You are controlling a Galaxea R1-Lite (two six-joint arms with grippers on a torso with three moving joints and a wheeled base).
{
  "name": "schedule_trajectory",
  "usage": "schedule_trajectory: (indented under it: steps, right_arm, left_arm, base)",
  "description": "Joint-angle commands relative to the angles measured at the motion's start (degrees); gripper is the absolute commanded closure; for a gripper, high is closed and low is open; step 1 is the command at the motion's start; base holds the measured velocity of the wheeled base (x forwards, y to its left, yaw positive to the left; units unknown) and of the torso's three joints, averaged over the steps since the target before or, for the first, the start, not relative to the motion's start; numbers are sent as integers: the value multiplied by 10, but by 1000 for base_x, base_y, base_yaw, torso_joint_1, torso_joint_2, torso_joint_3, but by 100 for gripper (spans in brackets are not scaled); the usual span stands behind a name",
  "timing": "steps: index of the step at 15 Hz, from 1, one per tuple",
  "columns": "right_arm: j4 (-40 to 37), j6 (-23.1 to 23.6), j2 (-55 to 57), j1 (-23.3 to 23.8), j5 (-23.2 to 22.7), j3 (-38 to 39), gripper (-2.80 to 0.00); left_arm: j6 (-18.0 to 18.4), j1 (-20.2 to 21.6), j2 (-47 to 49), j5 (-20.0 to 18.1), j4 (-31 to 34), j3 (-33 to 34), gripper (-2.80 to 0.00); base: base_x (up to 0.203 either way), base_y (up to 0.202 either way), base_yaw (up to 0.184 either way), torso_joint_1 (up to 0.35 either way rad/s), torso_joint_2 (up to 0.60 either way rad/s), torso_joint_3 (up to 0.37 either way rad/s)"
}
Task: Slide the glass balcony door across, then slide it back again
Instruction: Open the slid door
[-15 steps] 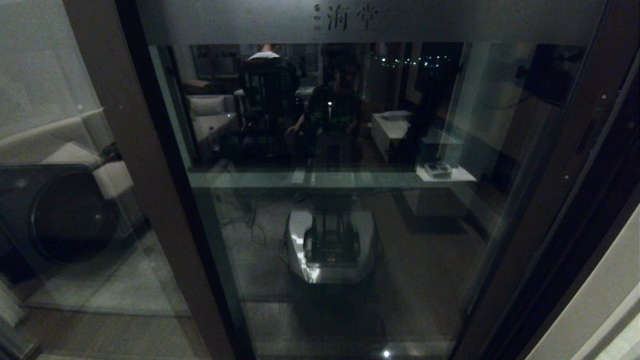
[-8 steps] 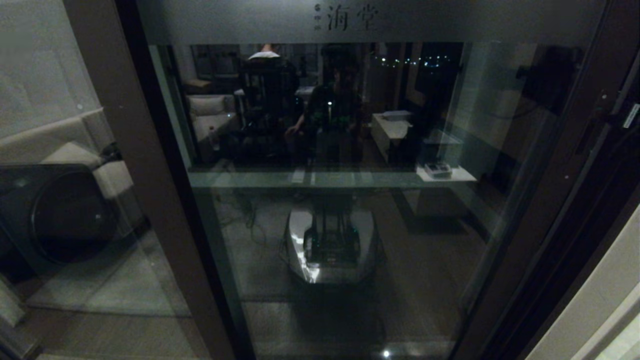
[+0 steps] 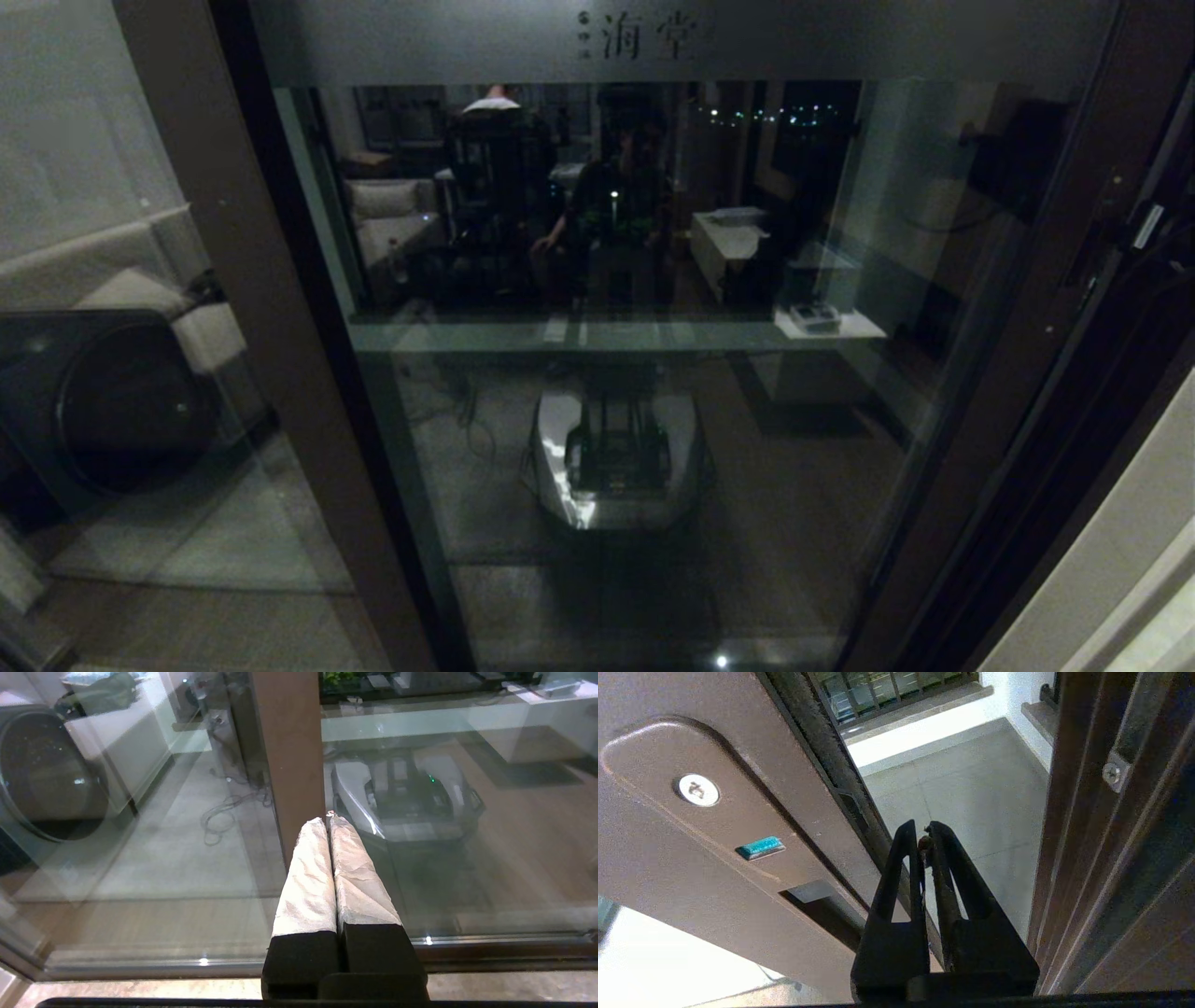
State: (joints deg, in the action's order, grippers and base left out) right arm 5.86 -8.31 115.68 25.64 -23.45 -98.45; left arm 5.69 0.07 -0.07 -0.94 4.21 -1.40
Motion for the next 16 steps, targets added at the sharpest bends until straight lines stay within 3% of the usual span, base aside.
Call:
schedule_trajectory:
  steps: [1, 12, 16]
  right_arm:
    - [-1, 1, 1, -9, -6, 2, 0]
    - [4, -1, -6, -31, -1, 13, 0]
    - [37, 0, -9, -55, 37, 36, 0]
  left_arm:
    - [0, 0, 0, 0, 0, 0, 0]
    - [0, 0, 0, 0, 0, 0, 0]
    - [0, 0, 0, 0, 0, 0, 0]
  base:
    - [0, 0, 0, 0, 0, 0]
    - [0, 0, 0, 0, 0, 0]
    - [0, 0, 0, 0, 0, 0]
